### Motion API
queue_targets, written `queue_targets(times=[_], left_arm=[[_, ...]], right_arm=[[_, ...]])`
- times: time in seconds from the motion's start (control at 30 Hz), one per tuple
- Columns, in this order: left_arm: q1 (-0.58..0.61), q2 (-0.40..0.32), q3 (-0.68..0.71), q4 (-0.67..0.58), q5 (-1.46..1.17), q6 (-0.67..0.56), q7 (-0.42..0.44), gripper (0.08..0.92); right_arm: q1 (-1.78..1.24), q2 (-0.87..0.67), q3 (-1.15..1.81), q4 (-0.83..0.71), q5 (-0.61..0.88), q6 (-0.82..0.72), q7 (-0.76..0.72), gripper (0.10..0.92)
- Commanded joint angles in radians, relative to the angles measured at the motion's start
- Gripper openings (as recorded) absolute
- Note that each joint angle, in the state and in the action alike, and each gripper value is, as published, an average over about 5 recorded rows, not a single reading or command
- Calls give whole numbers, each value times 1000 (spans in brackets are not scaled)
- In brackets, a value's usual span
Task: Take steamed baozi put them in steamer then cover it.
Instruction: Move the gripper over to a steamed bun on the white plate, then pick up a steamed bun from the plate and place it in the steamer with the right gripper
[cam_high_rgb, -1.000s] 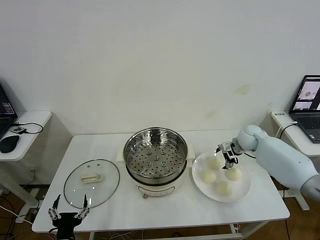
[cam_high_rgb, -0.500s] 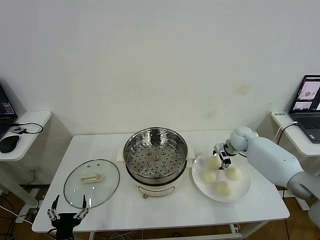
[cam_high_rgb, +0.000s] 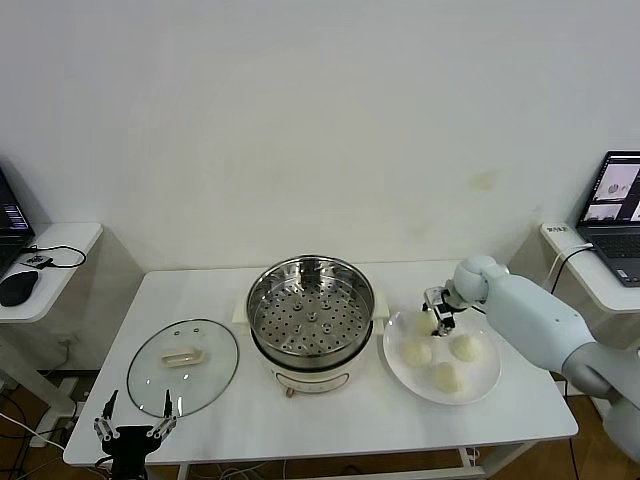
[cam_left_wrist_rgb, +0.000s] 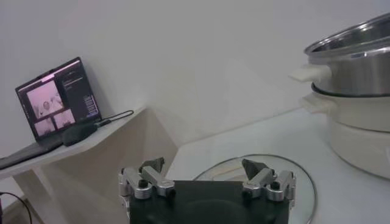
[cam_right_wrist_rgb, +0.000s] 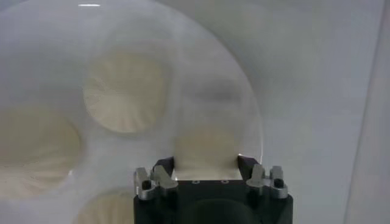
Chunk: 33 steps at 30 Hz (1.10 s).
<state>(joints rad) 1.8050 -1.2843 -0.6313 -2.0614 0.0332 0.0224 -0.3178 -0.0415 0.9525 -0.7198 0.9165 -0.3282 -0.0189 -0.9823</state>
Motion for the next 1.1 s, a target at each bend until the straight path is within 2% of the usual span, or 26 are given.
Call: queue_targets(times=[0.03,0.3,0.47,0.67,0.9,1.1], left_arm=[[3,1,2,-6,1,1,0,823],[9,9,6,-17,0,1,1,823],[14,17,7,-23,-2,1,1,823],[15,28,7,-27,-11,-1,0,823],[14,35,1,-22,-19,-3,-1,823],[10,30,-3,-16,-19,-3,1,823]], right_arm=[[50,-66,-36,101,59,-16,-10,662],[248,-217,-152,322,272,-61,-29,662],[450,-227,-263,380,414,-78,-30,662],[665,-101,-399,365,500,-60,-10,662],[699,113,-481,341,558,-9,39,665],[666,304,-529,255,502,100,70,670]])
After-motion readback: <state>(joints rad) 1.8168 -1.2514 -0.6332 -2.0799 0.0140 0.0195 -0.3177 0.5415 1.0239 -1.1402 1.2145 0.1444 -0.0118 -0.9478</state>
